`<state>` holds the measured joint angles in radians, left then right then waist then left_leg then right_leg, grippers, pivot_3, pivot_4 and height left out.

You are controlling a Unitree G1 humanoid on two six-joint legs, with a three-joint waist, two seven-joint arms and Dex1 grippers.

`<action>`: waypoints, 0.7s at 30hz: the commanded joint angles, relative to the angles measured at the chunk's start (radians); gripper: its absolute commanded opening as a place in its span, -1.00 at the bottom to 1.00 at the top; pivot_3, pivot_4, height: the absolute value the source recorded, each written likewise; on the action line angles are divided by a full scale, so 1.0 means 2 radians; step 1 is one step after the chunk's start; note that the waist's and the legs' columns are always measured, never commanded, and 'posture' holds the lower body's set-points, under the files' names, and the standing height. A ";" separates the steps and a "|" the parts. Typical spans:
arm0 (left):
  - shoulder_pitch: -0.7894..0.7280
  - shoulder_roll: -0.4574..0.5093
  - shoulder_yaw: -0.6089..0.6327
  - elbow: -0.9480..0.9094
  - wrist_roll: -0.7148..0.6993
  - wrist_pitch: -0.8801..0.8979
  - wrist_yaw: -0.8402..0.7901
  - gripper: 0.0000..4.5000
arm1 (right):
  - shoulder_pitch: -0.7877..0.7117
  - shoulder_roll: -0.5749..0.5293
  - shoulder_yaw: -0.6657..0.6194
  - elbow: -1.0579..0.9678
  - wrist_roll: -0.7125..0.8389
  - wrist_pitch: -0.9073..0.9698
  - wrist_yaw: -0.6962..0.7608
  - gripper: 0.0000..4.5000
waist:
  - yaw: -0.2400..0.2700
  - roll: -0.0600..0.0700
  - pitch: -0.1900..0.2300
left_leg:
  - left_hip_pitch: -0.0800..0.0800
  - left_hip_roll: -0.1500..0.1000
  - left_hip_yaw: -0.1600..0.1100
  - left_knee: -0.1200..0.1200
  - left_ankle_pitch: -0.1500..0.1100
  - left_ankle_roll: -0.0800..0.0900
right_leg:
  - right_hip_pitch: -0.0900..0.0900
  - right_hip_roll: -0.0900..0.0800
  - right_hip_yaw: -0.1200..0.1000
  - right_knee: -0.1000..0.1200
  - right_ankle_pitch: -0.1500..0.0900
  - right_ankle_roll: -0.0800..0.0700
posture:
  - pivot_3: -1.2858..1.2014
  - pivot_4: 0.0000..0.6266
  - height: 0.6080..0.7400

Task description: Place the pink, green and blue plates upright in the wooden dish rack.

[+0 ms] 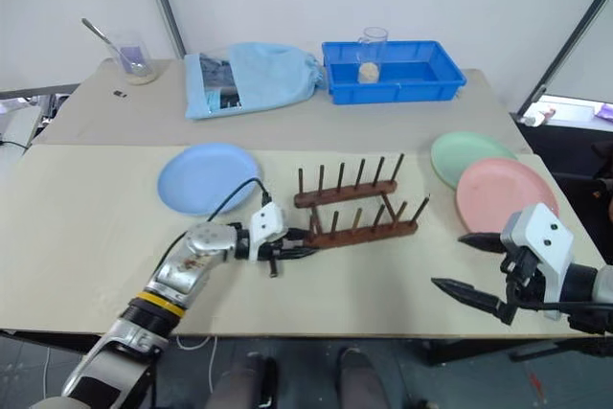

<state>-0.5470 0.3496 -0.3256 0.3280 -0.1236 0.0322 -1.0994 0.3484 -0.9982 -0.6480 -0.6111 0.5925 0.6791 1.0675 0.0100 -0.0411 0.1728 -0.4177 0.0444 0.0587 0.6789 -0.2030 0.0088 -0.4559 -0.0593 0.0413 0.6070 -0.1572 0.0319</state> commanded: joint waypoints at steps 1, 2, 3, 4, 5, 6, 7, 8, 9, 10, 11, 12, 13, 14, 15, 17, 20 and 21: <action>-0.038 -0.017 -0.004 0.039 -0.003 -0.039 -0.035 -0.61 | 0.015 0.004 -0.024 -0.025 -0.010 -0.013 0.000 1.00 | 0.001 0.000 0.000 | 0.000 0.000 0.000 0.000 0.000 0.000 | 0.000 0.000 0.000 0.000 0.000 0.000 | 0.03 -0.52 0.70; -0.050 -0.023 -0.005 0.060 0.000 -0.047 -0.042 -0.61 | 0.020 0.008 -0.024 -0.031 -0.011 -0.011 -0.003 1.00 | 0.001 0.000 0.000 | -0.001 0.000 0.000 0.000 0.000 0.000 | 0.000 0.000 0.000 -0.001 0.000 0.000 | 0.03 -0.52 0.70; -0.064 -0.032 -0.005 0.086 0.002 -0.055 -0.047 -0.61 | 0.025 0.011 -0.023 -0.037 -0.011 -0.009 -0.007 1.00 | 0.002 0.000 0.000 | -0.001 0.000 0.000 0.000 0.000 0.000 | 0.000 0.000 0.000 -0.001 0.000 0.000 | 0.03 -0.52 0.70; -0.074 -0.039 -0.004 0.106 0.004 -0.060 -0.052 -0.61 | 0.028 0.014 -0.023 -0.042 -0.011 -0.007 -0.009 1.00 | 0.001 0.000 0.000 | -0.002 0.000 0.000 0.000 0.000 0.000 | 0.000 0.000 0.000 -0.001 0.000 0.000 | 0.03 -0.52 0.70; -0.086 -0.046 -0.003 0.131 0.008 -0.071 -0.051 -0.61 | 0.031 0.016 -0.022 -0.046 -0.011 -0.006 -0.011 1.00 | 0.001 0.000 0.000 | -0.002 0.000 0.000 0.000 0.000 0.000 | -0.001 0.000 0.000 -0.002 0.000 0.000 | 0.03 -0.52 0.70; -0.095 -0.051 -0.002 0.150 0.012 -0.080 -0.051 -0.61 | 0.034 0.018 -0.023 -0.049 -0.012 -0.005 -0.013 1.00 | 0.001 0.000 0.000 | -0.002 0.000 0.000 0.000 0.000 0.000 | -0.001 0.000 0.000 -0.002 0.000 0.000 | 0.03 -0.52 0.70; -0.104 -0.057 -0.001 0.169 0.016 -0.088 -0.050 -0.61 | 0.036 0.019 -0.023 -0.051 -0.012 -0.004 -0.014 1.00 | 0.000 0.000 0.000 | -0.003 0.000 -0.001 0.000 0.000 0.000 | -0.001 0.000 0.000 -0.002 0.000 0.000 | 0.03 -0.52 0.70; -0.111 -0.061 0.001 0.183 0.018 -0.092 -0.050 -0.61 | 0.037 0.020 -0.023 -0.053 -0.012 -0.004 -0.015 1.00 | -0.001 0.000 0.000 | -0.003 0.000 -0.001 0.000 0.000 0.000 | -0.001 0.000 0.000 -0.002 0.000 0.001 | 0.03 -0.52 0.70; -0.116 -0.064 0.003 0.193 0.022 -0.099 -0.046 -0.61 | 0.038 0.020 -0.023 -0.053 -0.012 -0.003 -0.016 1.00 | -0.001 0.000 0.000 | -0.003 0.000 -0.001 0.000 0.000 0.001 | -0.001 0.000 0.000 -0.002 0.000 0.001 | 0.03 -0.52 0.70; -0.120 -0.066 0.006 0.202 0.023 -0.104 -0.046 -0.61 | 0.037 0.020 -0.021 -0.053 -0.012 -0.003 -0.018 1.00 | -0.002 0.000 0.000 | -0.003 0.000 -0.001 0.000 0.000 0.001 | -0.001 0.000 0.000 -0.002 0.000 0.001 | 0.03 -0.52 0.70; -0.123 -0.066 0.008 0.207 0.024 -0.105 -0.045 -0.61 | 0.036 0.019 -0.019 -0.053 -0.012 -0.003 -0.020 1.00 | -0.002 0.000 0.000 | -0.003 0.000 -0.001 0.000 0.000 0.001 | -0.001 0.001 0.000 -0.002 0.000 0.001 | 0.03 -0.52 0.70; -0.125 -0.066 0.012 0.209 0.023 -0.102 -0.043 -0.39 | 0.035 0.019 -0.017 -0.053 -0.012 -0.003 -0.021 1.00 | -0.002 0.000 0.000 | -0.003 0.000 -0.001 0.000 0.000 0.001 | -0.001 0.001 0.000 -0.002 0.000 0.001 | 0.03 -0.52 0.70; -0.126 -0.063 0.015 0.209 0.020 -0.100 -0.046 -0.15 | 0.031 0.019 -0.012 -0.052 -0.011 -0.004 -0.024 1.00 | -0.002 0.000 0.000 | -0.003 0.000 -0.001 0.000 0.000 0.001 | -0.001 0.001 0.000 -0.002 0.000 0.001 | 0.03 -0.52 0.70; -0.125 -0.059 0.017 0.205 0.020 -0.100 -0.046 0.03 | 0.028 0.019 -0.009 -0.052 -0.011 -0.004 -0.026 1.00 | -0.002 0.000 0.000 | -0.003 0.000 -0.001 0.000 0.000 0.001 | -0.001 0.001 0.000 -0.002 0.000 0.001 | 0.03 -0.52 0.70; -0.121 -0.052 0.021 0.196 0.018 -0.100 -0.049 0.24 | 0.024 0.018 -0.003 -0.050 -0.011 -0.006 -0.028 1.00 | -0.003 0.000 0.000 | -0.003 0.000 -0.001 0.000 0.000 0.001 | -0.001 0.001 0.000 -0.002 0.000 0.001 | 0.03 -0.52 0.70; -0.108 -0.035 0.027 0.166 0.014 -0.097 -0.052 0.65 | 0.016 0.016 0.006 -0.046 -0.016 -0.011 -0.031 1.00 | -0.004 0.000 0.000 | -0.003 0.000 -0.001 0.000 0.000 0.001 | -0.001 0.001 0.000 -0.002 0.000 0.001 | 0.03 -0.52 0.70; -0.070 0.002 0.038 0.074 -0.003 -0.059 -0.067 0.97 | 0.004 0.011 0.026 -0.035 -0.031 -0.020 -0.036 1.00 | -0.008 0.000 0.000 | -0.002 0.000 -0.001 0.000 0.000 0.001 | 0.000 0.001 0.000 -0.002 0.000 0.001 | 0.03 -0.52 0.70; -0.054 0.016 0.041 0.034 -0.011 -0.036 -0.071 0.97 | -0.001 0.008 0.036 -0.031 -0.039 -0.021 -0.039 1.00 | -0.009 0.000 0.000 | -0.002 0.000 -0.001 0.000 0.000 0.001 | 0.000 0.001 0.000 -0.002 0.000 0.001 | 0.03 -0.52 0.70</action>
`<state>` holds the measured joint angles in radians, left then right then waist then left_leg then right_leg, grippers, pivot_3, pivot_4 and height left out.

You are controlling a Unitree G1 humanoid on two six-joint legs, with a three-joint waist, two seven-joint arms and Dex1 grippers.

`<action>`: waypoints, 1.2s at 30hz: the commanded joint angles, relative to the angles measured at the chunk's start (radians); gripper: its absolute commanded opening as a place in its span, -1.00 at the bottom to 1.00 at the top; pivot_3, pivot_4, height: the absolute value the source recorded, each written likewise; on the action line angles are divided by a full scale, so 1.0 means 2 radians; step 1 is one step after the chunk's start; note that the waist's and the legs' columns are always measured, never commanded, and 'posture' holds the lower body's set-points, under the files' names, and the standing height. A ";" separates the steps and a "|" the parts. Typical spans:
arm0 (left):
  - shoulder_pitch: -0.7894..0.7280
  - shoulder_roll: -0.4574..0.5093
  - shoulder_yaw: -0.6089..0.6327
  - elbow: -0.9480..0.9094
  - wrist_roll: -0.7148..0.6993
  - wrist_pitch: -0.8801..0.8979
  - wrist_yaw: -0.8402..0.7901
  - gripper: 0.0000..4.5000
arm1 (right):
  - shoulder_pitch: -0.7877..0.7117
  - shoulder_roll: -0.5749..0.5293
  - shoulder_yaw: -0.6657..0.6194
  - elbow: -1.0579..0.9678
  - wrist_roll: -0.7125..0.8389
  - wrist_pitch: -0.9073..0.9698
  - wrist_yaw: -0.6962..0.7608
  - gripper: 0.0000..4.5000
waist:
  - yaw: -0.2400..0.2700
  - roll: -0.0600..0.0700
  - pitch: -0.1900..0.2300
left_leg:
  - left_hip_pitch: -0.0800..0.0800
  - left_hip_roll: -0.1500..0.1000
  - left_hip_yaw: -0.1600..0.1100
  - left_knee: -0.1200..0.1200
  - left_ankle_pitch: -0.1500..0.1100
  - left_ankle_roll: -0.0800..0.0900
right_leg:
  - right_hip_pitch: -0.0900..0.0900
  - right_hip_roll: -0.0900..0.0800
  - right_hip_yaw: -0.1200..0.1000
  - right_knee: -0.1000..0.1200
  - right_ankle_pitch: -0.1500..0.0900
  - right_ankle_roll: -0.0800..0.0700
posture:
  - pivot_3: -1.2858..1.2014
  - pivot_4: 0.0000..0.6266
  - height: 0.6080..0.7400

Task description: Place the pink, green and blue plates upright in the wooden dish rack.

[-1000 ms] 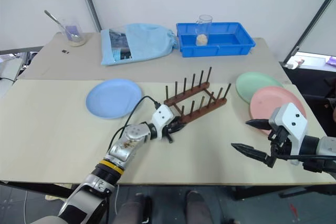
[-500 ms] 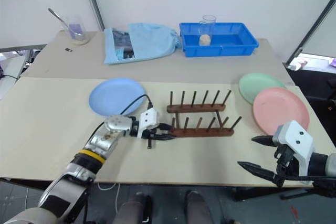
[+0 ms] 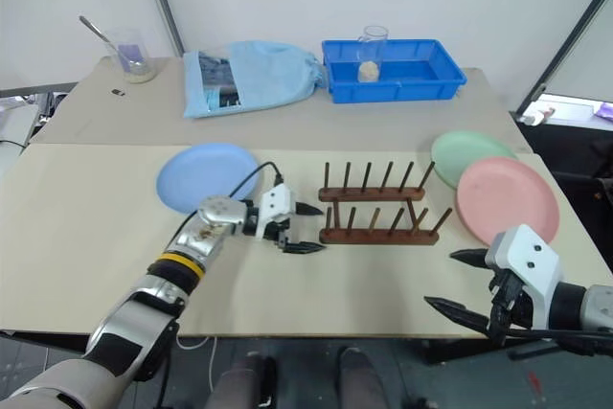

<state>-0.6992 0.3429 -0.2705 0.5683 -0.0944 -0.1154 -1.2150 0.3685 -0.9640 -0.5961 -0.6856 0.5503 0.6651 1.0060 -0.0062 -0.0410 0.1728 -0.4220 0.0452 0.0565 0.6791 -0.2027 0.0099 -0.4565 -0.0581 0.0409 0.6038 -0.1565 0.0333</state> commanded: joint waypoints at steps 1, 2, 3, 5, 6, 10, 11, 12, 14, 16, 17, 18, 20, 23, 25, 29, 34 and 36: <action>0.042 0.035 0.016 -0.133 -0.037 0.064 -0.019 0.97 | -0.019 -0.013 0.025 0.014 -0.028 -0.015 -0.014 1.00 | -0.003 0.000 0.000 | 0.000 0.000 0.000 0.000 0.000 0.000 | 0.000 0.000 0.000 0.000 0.000 0.000 | 0.03 -0.52 0.70; 0.061 0.048 0.016 -0.176 -0.048 0.092 -0.023 0.97 | -0.027 -0.017 0.039 0.021 -0.039 -0.017 -0.019 1.00 | -0.004 0.000 0.000 | 0.000 0.000 0.000 0.000 0.000 0.000 | 0.000 0.000 0.000 0.000 0.000 0.000 | 0.03 -0.52 0.70; 0.079 0.059 0.017 -0.212 -0.058 0.116 -0.024 0.84 | -0.035 -0.020 0.052 0.029 -0.048 -0.020 -0.023 1.00 | -0.004 0.000 0.000 | 0.000 0.000 0.000 0.000 0.000 0.000 | 0.000 0.000 0.000 0.000 0.000 0.000 | 0.03 -0.52 0.70; 0.110 0.074 0.011 -0.276 -0.071 0.162 -0.021 0.58 | -0.056 -0.023 0.077 0.050 -0.057 -0.033 -0.020 1.00 | -0.003 0.000 0.000 | 0.000 0.000 0.000 0.000 0.000 0.000 | 0.000 0.000 0.000 0.000 0.000 0.000 | 0.03 -0.52 0.70; 0.123 0.076 0.006 -0.300 -0.074 0.182 -0.014 0.37 | -0.070 -0.025 0.092 0.065 -0.067 -0.040 -0.022 0.89 | -0.003 0.000 0.000 | 0.000 0.000 0.000 0.000 0.000 0.000 | 0.000 0.000 0.000 0.000 0.000 0.000 | 0.03 -0.52 0.70; 0.149 0.058 -0.021 -0.340 -0.046 0.208 0.035 -0.48 | -0.121 -0.036 0.158 0.123 -0.109 -0.070 -0.020 0.32 | 0.000 0.000 0.000 | 0.000 0.000 0.000 0.000 0.000 0.000 | 0.000 -0.001 0.000 0.000 0.000 0.000 | 0.03 -0.52 0.70; 0.151 0.046 -0.031 -0.336 -0.029 0.208 0.058 -0.72 | -0.138 -0.036 0.181 0.139 -0.124 -0.080 -0.020 0.18 | 0.000 0.000 0.000 | 0.000 0.000 0.000 0.000 0.000 0.000 | 0.000 -0.001 0.000 0.000 0.000 0.000 | 0.03 -0.52 0.70; 0.152 0.035 -0.038 -0.330 -0.014 0.207 0.081 -0.94 | -0.152 -0.036 0.200 0.153 -0.135 -0.088 -0.021 0.02 | 0.000 0.000 0.000 | 0.000 0.000 0.000 0.000 0.000 0.000 | 0.000 -0.001 0.000 0.000 0.000 0.000 | 0.03 -0.52 0.70; 0.150 0.011 -0.051 -0.310 0.018 0.193 0.125 -1.00 | -0.182 -0.027 0.234 0.179 -0.151 -0.096 -0.023 -0.32 | -0.001 0.000 0.000 | 0.000 -0.001 0.000 0.000 0.000 0.000 | 0.000 -0.001 0.000 0.000 0.000 0.000 | 0.03 -0.52 0.70; 0.144 -0.010 -0.059 -0.284 0.048 0.169 0.168 -1.00 | -0.207 -0.017 0.263 0.206 -0.170 -0.111 -0.026 -0.59 | -0.002 0.000 0.000 | 0.000 -0.001 0.000 0.000 0.000 0.000 | 0.000 0.000 0.000 0.000 0.000 0.000 | 0.03 -0.52 0.70; 0.141 -0.017 -0.062 -0.274 0.056 0.164 0.179 -1.00 | -0.217 -0.012 0.274 0.219 -0.178 -0.119 -0.028 -0.77 | -0.002 0.000 0.000 | 0.000 -0.001 0.000 0.000 0.000 0.000 | 0.000 0.000 0.000 0.000 0.000 0.000 | 0.03 -0.52 0.70; 0.139 -0.024 -0.066 -0.265 0.063 0.160 0.189 -1.00 | -0.227 -0.006 0.285 0.233 -0.187 -0.126 -0.030 -0.93 | -0.002 0.000 0.000 | 0.000 -0.001 0.000 0.000 0.000 0.000 | 0.000 0.000 0.000 0.001 0.000 0.000 | 0.03 -0.52 0.70; 0.138 -0.031 -0.070 -0.254 0.071 0.157 0.199 -1.00 | -0.243 0.006 0.303 0.260 -0.201 -0.141 -0.036 -0.97 | -0.003 0.000 0.000 | 0.000 -0.001 0.000 0.000 0.000 0.000 | 0.000 0.000 0.000 0.001 0.000 0.000 | 0.03 -0.52 0.70; 0.128 -0.043 -0.068 -0.223 0.086 0.145 0.223 -1.00 | -0.275 0.033 0.329 0.305 -0.225 -0.170 -0.045 -0.97 | -0.003 0.000 0.000 | 0.000 -0.001 0.000 0.000 0.000 0.000 | 0.000 0.001 0.000 0.002 0.000 0.000 | 0.03 -0.52 0.70; 0.120 -0.048 -0.064 -0.207 0.091 0.138 0.233 -1.00 | -0.290 0.045 0.335 0.324 -0.234 -0.183 -0.049 -0.97 | -0.004 0.000 0.000 | 0.001 -0.001 0.000 0.000 0.000 0.000 | 0.000 0.001 0.001 0.002 0.000 0.000 | 0.03 -0.52 0.70; 0.091 -0.059 -0.058 -0.156 0.101 0.119 0.256 -1.00 | -0.325 0.069 0.340 0.365 -0.250 -0.205 -0.062 -0.97 | -0.004 0.000 0.000 | 0.002 -0.001 0.000 0.001 0.000 0.000 | 0.001 0.000 0.001 0.003 0.000 0.000 | 0.03 -0.52 0.70; 0.058 -0.074 -0.055 -0.097 0.108 0.093 0.277 -1.00 | -0.358 0.087 0.344 0.416 -0.268 -0.229 -0.073 -0.97 | -0.004 0.000 0.000 | 0.003 -0.001 0.000 0.001 0.000 0.000 | 0.001 0.000 0.001 0.003 0.000 0.000 | 0.03 -0.52 0.70; 0.043 -0.080 -0.055 -0.070 0.113 0.079 0.283 -1.00 | -0.374 0.094 0.347 0.440 -0.274 -0.238 -0.077 -0.97 | -0.004 0.000 0.000 | 0.003 -0.001 0.000 0.000 0.000 0.001 | 0.001 0.001 0.001 0.003 0.000 0.000 | 0.03 -0.52 0.70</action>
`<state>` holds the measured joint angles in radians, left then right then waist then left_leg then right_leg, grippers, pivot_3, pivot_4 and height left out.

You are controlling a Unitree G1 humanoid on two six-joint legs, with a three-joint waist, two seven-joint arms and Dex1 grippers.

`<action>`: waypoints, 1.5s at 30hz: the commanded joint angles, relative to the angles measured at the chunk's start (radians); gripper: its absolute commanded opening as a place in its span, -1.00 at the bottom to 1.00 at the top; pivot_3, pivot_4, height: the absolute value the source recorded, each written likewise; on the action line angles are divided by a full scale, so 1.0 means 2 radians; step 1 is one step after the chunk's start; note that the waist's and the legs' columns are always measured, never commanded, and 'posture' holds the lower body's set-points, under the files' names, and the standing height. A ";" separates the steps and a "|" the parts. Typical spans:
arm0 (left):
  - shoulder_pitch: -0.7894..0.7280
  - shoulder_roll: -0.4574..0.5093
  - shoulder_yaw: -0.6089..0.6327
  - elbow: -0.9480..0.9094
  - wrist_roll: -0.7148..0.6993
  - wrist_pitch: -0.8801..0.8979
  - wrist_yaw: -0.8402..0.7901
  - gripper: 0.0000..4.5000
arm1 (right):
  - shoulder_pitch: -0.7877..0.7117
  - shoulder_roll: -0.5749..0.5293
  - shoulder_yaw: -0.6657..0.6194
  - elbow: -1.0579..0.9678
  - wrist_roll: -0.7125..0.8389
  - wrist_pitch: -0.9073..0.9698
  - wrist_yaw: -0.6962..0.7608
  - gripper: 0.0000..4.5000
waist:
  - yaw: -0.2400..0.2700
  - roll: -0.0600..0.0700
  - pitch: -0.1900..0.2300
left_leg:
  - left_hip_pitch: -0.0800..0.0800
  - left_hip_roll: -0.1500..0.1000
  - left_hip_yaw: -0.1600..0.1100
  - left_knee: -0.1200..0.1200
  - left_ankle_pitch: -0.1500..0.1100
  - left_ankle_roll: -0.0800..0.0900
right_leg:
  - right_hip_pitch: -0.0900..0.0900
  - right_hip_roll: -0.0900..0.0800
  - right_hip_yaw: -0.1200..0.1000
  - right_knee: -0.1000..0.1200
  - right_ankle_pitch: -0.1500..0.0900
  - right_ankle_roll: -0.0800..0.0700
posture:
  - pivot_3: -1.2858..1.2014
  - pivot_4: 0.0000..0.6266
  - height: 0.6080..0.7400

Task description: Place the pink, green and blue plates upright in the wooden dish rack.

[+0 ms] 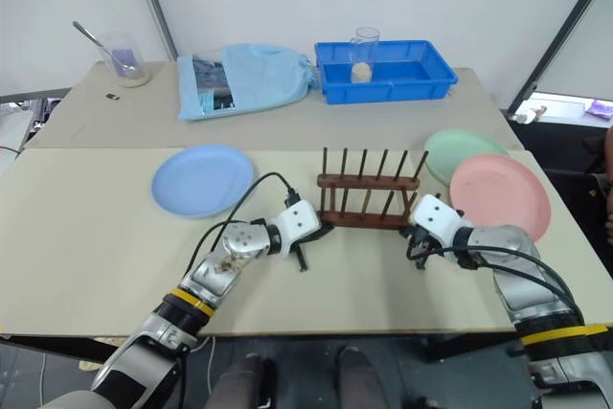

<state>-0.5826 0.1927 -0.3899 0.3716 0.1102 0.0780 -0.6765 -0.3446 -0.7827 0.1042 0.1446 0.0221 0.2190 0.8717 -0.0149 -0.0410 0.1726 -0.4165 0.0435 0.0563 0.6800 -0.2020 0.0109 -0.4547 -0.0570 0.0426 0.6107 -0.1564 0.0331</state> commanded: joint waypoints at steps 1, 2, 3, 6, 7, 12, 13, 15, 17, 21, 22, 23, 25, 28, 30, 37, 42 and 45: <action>-0.023 -0.008 0.005 0.042 0.013 -0.024 0.017 -1.00 | -0.026 0.008 -0.002 0.037 -0.014 -0.020 -0.013 -0.97 | 0.000 0.000 0.000 | 0.000 0.000 0.000 0.000 0.000 0.000 | 0.000 0.000 0.000 0.000 0.000 0.000 | 0.03 -0.52 0.70; -0.031 -0.011 0.005 0.056 0.014 -0.030 0.019 -1.00 | -0.036 0.012 0.000 0.051 -0.018 -0.026 -0.016 -0.97 | 0.000 0.000 0.000 | 0.000 0.000 0.000 0.000 0.000 0.000 | 0.000 0.000 0.000 0.000 0.000 0.000 | 0.03 -0.52 0.70; -0.038 -0.014 0.005 0.068 0.015 -0.036 0.021 -1.00 | -0.045 0.015 0.002 0.064 -0.022 -0.031 -0.017 -0.97 | 0.000 0.000 0.000 | 0.000 0.000 0.000 0.000 0.000 0.000 | 0.000 0.000 0.000 0.000 0.000 0.000 | 0.03 -0.52 0.70; -0.059 -0.020 0.003 0.105 0.019 -0.056 0.023 -1.00 | -0.072 0.022 0.007 0.104 -0.033 -0.049 -0.019 -0.97 | 0.000 0.000 0.000 | 0.000 -0.001 0.000 0.000 0.000 0.000 | 0.000 0.000 0.001 0.000 0.000 0.000 | 0.03 -0.52 0.70; -0.066 -0.023 0.004 0.117 0.020 -0.061 0.025 -1.00 | -0.078 0.025 0.008 0.115 -0.035 -0.053 -0.019 -0.97 | 0.000 0.000 0.000 | 0.000 -0.001 0.000 0.000 0.000 0.000 | 0.000 0.000 0.001 0.000 0.000 0.000 | 0.03 -0.52 0.70; -0.091 -0.030 0.012 0.165 0.020 -0.080 0.036 -1.00 | -0.099 0.032 0.010 0.144 -0.043 -0.072 -0.017 -0.97 | 0.000 0.000 0.000 | 0.000 -0.001 0.000 0.000 0.000 0.000 | 0.000 0.000 0.001 0.000 0.000 0.000 | 0.03 -0.52 0.70; -0.094 -0.030 0.014 0.170 0.020 -0.083 0.038 -1.00 | -0.100 0.032 0.010 0.145 -0.044 -0.073 -0.017 -0.97 | 0.000 0.000 0.000 | 0.000 -0.001 0.000 0.000 0.000 0.000 | 0.000 0.000 0.001 0.000 0.000 0.000 | 0.03 -0.52 0.70; -0.096 -0.030 0.017 0.178 0.020 -0.087 0.040 -1.00 | -0.097 0.033 0.008 0.138 -0.042 -0.072 -0.016 -0.97 | 0.000 0.000 0.000 | 0.000 -0.001 0.000 0.000 0.000 0.000 | 0.000 0.000 0.001 0.000 0.000 0.000 | 0.03 -0.52 0.70; -0.095 -0.030 0.019 0.180 0.018 -0.091 0.038 -1.00 | -0.092 0.033 0.006 0.130 -0.040 -0.071 -0.016 -0.97 | 0.000 0.000 0.000 | 0.000 -0.001 0.000 0.000 0.000 0.000 | 0.000 0.000 0.001 0.000 0.000 0.000 | 0.03 -0.52 0.70; -0.077 -0.032 0.027 0.145 -0.006 -0.102 0.013 -1.00 | -0.075 0.027 0.007 0.100 -0.038 -0.065 -0.010 -0.97 | -0.001 0.000 0.000 | 0.000 -0.001 0.000 0.000 0.000 0.000 | 0.000 0.000 0.001 0.000 0.000 0.000 | 0.03 -0.52 0.70; -0.067 -0.029 0.035 0.122 -0.018 -0.099 0.005 -1.00 | -0.059 0.021 0.002 0.068 -0.031 -0.054 -0.004 -0.97 | -0.001 0.000 0.000 | 0.000 0.000 0.000 0.000 0.000 0.000 | 0.000 0.000 0.001 0.000 0.000 0.000 | 0.03 -0.52 0.70; -0.056 -0.023 0.042 0.098 -0.028 -0.095 -0.003 -1.00 | -0.041 0.015 -0.005 0.033 -0.021 -0.043 0.003 -0.97 | -0.001 0.000 0.000 | 0.000 0.000 0.000 0.000 0.000 0.000 | 0.000 0.000 0.001 0.000 0.000 0.000 | 0.03 -0.52 0.70; -0.028 -0.002 0.055 0.037 -0.052 -0.082 -0.033 -1.00 | 0.000 -0.002 -0.025 -0.044 0.001 -0.014 0.017 -0.97 | 0.000 0.000 0.000 | -0.001 0.000 0.000 -0.001 0.000 0.000 | -0.001 0.000 0.001 0.000 0.000 0.000 | 0.03 -0.52 0.70; 0.024 0.047 0.081 -0.088 -0.117 -0.032 -0.095 -0.89 | 0.076 -0.028 -0.080 -0.180 0.043 0.054 0.023 -0.58 | 0.000 0.001 0.000 | -0.003 0.001 0.000 -0.002 0.000 0.000 | -0.003 0.001 0.001 0.000 0.001 0.002 | 0.03 -0.52 0.70; 0.050 0.086 0.093 -0.169 -0.165 0.004 -0.141 -0.62 | 0.125 -0.042 -0.131 -0.249 0.065 0.093 0.022 -0.29 | 0.000 0.001 0.000 | -0.003 0.001 -0.001 -0.002 0.000 0.000 | -0.003 0.001 0.000 0.000 0.000 0.002 | 0.03 -0.52 0.70; 0.057 0.162 0.108 -0.290 -0.240 0.089 -0.208 0.77 | 0.243 -0.030 -0.248 -0.355 0.071 0.144 -0.025 0.80 | 0.006 0.001 0.000 | -0.002 0.001 0.001 -0.001 -0.002 -0.004 | -0.001 -0.001 -0.001 -0.001 -0.001 -0.001 | 0.03 -0.52 0.70; 0.036 0.163 0.100 -0.303 -0.253 0.101 -0.222 0.99 | 0.244 0.011 -0.214 -0.319 -0.004 0.120 -0.125 0.97 | 0.001 0.001 0.000 | -0.002 0.000 0.001 0.000 -0.002 -0.004 | -0.001 -0.001 -0.001 -0.001 -0.001 -0.001 | 0.03 -0.52 0.70; 0.023 0.158 0.093 -0.299 -0.255 0.101 -0.232 0.99 | 0.207 0.031 -0.192 -0.266 -0.029 0.126 -0.169 0.97 | -0.002 0.001 0.000 | -0.001 0.000 0.001 0.000 -0.001 -0.003 | -0.001 -0.001 0.000 -0.001 -0.001 -0.001 | 0.03 -0.52 0.70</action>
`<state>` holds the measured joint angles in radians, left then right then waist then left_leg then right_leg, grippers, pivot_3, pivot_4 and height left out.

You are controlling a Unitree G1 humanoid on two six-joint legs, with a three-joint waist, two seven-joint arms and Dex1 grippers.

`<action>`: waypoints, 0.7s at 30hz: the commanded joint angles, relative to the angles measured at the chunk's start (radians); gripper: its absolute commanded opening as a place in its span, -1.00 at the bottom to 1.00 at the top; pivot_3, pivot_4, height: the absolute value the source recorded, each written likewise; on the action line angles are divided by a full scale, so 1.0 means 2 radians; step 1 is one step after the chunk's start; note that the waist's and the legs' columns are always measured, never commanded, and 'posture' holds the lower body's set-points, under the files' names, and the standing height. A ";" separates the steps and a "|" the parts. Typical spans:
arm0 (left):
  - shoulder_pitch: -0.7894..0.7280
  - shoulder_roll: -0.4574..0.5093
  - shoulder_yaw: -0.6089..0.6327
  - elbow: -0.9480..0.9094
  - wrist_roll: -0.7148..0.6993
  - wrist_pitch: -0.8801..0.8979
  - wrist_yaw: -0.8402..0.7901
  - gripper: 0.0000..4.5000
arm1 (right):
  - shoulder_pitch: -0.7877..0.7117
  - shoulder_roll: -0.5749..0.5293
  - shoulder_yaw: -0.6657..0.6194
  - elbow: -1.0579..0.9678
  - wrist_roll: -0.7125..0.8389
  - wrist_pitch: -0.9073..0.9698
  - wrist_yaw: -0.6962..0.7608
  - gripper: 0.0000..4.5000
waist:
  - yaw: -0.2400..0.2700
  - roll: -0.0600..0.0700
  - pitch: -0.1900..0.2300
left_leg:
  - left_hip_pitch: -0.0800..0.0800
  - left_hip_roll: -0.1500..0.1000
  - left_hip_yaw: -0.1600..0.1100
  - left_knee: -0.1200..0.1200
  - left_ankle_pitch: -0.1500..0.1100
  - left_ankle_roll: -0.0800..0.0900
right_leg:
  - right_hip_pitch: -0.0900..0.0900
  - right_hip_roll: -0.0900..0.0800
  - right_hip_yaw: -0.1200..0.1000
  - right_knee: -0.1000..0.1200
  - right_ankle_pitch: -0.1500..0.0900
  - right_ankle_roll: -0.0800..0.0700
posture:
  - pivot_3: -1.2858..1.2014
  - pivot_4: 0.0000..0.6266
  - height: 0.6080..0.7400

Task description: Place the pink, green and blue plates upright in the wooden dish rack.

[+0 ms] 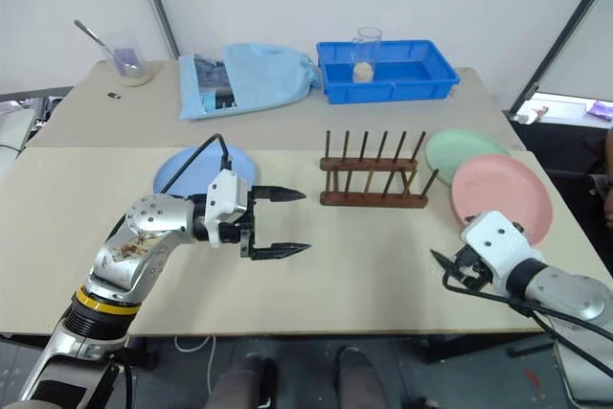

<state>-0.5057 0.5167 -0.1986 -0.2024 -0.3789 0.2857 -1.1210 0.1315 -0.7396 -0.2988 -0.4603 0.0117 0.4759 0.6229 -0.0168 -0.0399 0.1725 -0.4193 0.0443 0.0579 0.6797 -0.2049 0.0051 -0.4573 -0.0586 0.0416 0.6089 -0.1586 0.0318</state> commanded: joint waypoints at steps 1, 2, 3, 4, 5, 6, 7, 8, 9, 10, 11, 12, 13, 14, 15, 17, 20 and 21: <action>-0.019 -0.006 -0.004 -0.010 -0.011 -0.003 -0.012 0.99 | -0.041 0.013 0.012 0.051 -0.026 -0.002 -0.052 0.97 | -0.001 0.000 0.000 | 0.000 0.000 0.000 0.000 0.001 0.002 | 0.000 0.000 0.000 0.001 0.000 0.000 | 0.03 -0.52 0.70; -0.021 -0.007 -0.004 -0.009 -0.011 -0.003 -0.013 0.99 | -0.051 0.016 0.014 0.064 -0.028 -0.002 -0.058 0.97 | -0.001 0.000 0.000 | 0.000 0.000 0.000 0.000 0.002 0.003 | 0.000 0.000 0.000 0.001 0.000 0.000 | 0.03 -0.52 0.70; -0.023 -0.008 -0.005 -0.009 -0.011 -0.003 -0.015 0.99 | -0.063 0.017 0.018 0.081 -0.028 -0.001 -0.060 0.97 | 0.000 0.000 0.000 | 0.000 0.000 0.000 0.000 0.002 0.003 | 0.000 0.000 0.000 0.001 0.000 0.000 | 0.03 -0.52 0.70; -0.024 -0.010 -0.006 -0.009 -0.011 -0.003 -0.016 0.99 | -0.076 0.018 0.021 0.101 -0.026 0.000 -0.062 0.97 | 0.000 0.000 0.000 | 0.000 0.000 0.000 -0.001 0.002 0.003 | 0.000 0.001 0.000 0.001 0.000 0.000 | 0.03 -0.52 0.70; -0.025 -0.011 -0.007 -0.009 -0.010 -0.004 -0.016 0.99 | -0.087 0.017 0.024 0.119 -0.025 0.000 -0.062 0.97 | 0.000 0.000 0.000 | 0.000 0.000 -0.001 -0.001 0.002 0.003 | 0.000 0.001 0.000 0.001 0.000 0.000 | 0.03 -0.52 0.70; -0.026 -0.012 -0.007 -0.009 -0.009 -0.005 -0.016 0.99 | -0.094 0.016 0.026 0.132 -0.025 -0.001 -0.062 0.97 | 0.001 0.000 0.000 | 0.000 0.000 -0.001 -0.001 0.002 0.003 | 0.000 0.001 0.000 0.000 0.000 0.000 | 0.03 -0.52 0.70; -0.025 -0.013 -0.008 -0.009 -0.008 -0.007 -0.015 0.99 | -0.105 0.015 0.027 0.147 -0.024 0.002 -0.063 0.97 | 0.001 0.000 0.000 | -0.001 0.000 -0.001 -0.001 0.002 0.003 | 0.000 0.001 0.000 0.000 0.000 0.000 | 0.03 -0.52 0.70; -0.025 -0.015 -0.008 -0.009 -0.006 -0.008 -0.014 0.99 | -0.115 0.014 0.029 0.160 -0.023 0.006 -0.062 0.97 | 0.001 0.000 0.000 | -0.001 0.000 -0.001 -0.001 0.002 0.003 | 0.000 0.001 0.000 0.000 0.000 0.000 | 0.03 -0.52 0.70; -0.025 -0.015 -0.009 -0.009 -0.005 -0.009 -0.013 0.99 | -0.122 0.013 0.030 0.169 -0.022 0.008 -0.061 0.97 | 0.001 0.000 0.000 | -0.001 0.000 -0.001 -0.001 0.002 0.003 | 0.000 0.001 0.000 0.000 0.000 0.000 | 0.03 -0.52 0.70; -0.024 -0.017 -0.009 -0.009 -0.004 -0.010 -0.010 0.99 | -0.130 0.011 0.033 0.180 -0.021 0.010 -0.060 0.97 | 0.001 0.000 0.000 | -0.001 0.000 -0.001 -0.001 0.002 0.003 | 0.000 0.001 0.000 0.000 0.000 0.000 | 0.03 -0.52 0.70; -0.023 -0.018 -0.009 -0.009 -0.002 -0.011 -0.009 0.99 | -0.136 0.011 0.034 0.189 -0.020 0.012 -0.058 0.97 | 0.001 0.000 0.000 | -0.001 0.000 -0.001 -0.001 0.002 0.003 | 0.000 0.001 0.000 0.000 0.000 0.000 | 0.03 -0.52 0.70; -0.023 -0.018 -0.009 -0.010 0.000 -0.012 -0.007 0.99 | -0.141 0.011 0.036 0.197 -0.019 0.014 -0.058 0.97 | 0.001 0.000 0.000 | -0.001 0.000 -0.001 -0.001 0.002 0.003 | 0.000 0.001 0.000 0.000 0.000 0.000 | 0.03 -0.52 0.70; -0.022 -0.019 -0.009 -0.010 0.001 -0.012 -0.006 0.99 | -0.146 0.010 0.038 0.205 -0.020 0.013 -0.058 0.97 | 0.001 0.000 0.000 | -0.001 0.000 -0.001 -0.001 0.002 0.003 | 0.000 0.001 0.000 0.000 0.000 0.000 | 0.03 -0.52 0.70; -0.021 -0.020 -0.009 -0.011 0.002 -0.013 -0.005 1.00 | -0.149 0.011 0.039 0.210 -0.020 0.014 -0.059 0.87 | 0.001 0.000 0.000 | -0.001 0.000 -0.001 -0.001 0.002 0.003 | 0.000 0.001 0.000 0.000 0.000 0.000 | 0.03 -0.52 0.70; -0.021 -0.021 -0.009 -0.011 0.003 -0.013 -0.004 1.00 | -0.151 0.011 0.040 0.213 -0.020 0.014 -0.059 0.73 | 0.001 0.000 0.000 | -0.001 0.000 -0.001 0.000 0.002 0.003 | 0.000 0.001 0.000 0.000 0.000 0.000 | 0.03 -0.52 0.70; -0.020 -0.022 -0.009 -0.012 0.004 -0.014 -0.001 1.00 | -0.157 0.013 0.041 0.218 -0.021 0.018 -0.063 0.44 | 0.001 0.000 0.000 | -0.001 0.000 -0.001 -0.001 0.002 0.003 | 0.000 0.001 0.000 0.001 0.000 0.000 | 0.03 -0.52 0.70; -0.018 -0.022 -0.008 -0.012 0.006 -0.016 0.002 1.00 | -0.164 0.014 0.045 0.212 -0.021 0.026 -0.065 -0.01 | 0.000 0.000 0.000 | -0.001 0.000 -0.001 0.000 0.002 0.003 | 0.000 0.001 0.001 0.001 0.000 0.000 | 0.03 -0.52 0.70; -0.017 -0.022 -0.008 -0.012 0.007 -0.018 0.002 1.00 | -0.164 0.015 0.046 0.206 -0.020 0.029 -0.064 -0.17 | 0.000 0.000 0.000 | -0.001 0.000 -0.001 0.000 0.002 0.003 | 0.000 0.001 0.001 0.001 0.000 0.000 | 0.03 -0.52 0.70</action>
<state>-0.5399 0.4740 -0.2177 -0.2002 -0.3588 0.2653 -1.1231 -0.1841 -0.6996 -0.2015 -0.0109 -0.0319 0.5239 0.5069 -0.0175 -0.0398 0.1725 -0.4206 0.0439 0.0562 0.6786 -0.2015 0.0109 -0.4576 -0.0569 0.0427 0.6101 -0.1585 0.0320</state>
